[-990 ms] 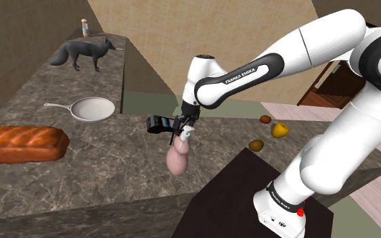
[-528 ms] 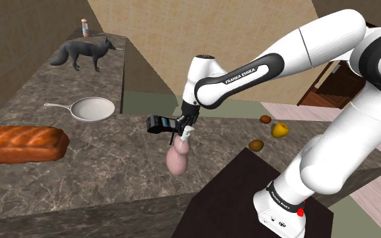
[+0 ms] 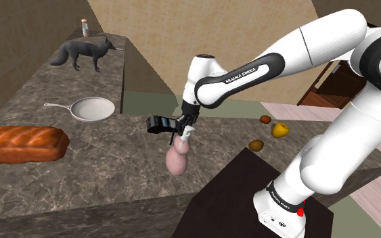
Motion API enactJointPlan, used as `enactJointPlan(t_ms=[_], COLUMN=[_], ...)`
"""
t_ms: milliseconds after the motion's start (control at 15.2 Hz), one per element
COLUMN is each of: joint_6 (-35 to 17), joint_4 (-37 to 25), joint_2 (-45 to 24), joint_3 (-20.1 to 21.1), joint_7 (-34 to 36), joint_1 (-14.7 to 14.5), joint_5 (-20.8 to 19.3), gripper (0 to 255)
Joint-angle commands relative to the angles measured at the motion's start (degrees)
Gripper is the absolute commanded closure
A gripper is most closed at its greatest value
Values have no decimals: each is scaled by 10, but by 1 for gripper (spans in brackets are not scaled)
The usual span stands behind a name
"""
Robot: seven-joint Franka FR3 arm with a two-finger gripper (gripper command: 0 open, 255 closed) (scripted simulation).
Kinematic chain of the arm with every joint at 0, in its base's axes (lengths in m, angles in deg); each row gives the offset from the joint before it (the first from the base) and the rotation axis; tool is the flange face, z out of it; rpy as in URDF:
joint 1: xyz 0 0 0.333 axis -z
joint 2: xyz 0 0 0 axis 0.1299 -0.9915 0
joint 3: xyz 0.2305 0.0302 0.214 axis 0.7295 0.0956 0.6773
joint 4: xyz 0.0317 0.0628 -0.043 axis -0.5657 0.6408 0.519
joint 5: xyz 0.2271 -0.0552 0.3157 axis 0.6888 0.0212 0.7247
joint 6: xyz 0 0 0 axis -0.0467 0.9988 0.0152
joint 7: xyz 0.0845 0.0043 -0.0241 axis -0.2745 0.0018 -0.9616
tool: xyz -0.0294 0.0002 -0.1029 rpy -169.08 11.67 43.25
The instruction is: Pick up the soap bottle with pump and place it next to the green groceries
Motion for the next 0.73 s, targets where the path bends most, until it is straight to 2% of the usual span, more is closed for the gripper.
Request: enactJointPlan(t_ms=[0,660], joint_6=[12,92], joint_4=[-3,-33], joint_2=[9,61], joint_3=[0,-2], joint_7=[-1,-5], joint_1=[0,1], joint_5=[2,10], gripper=[255,255])
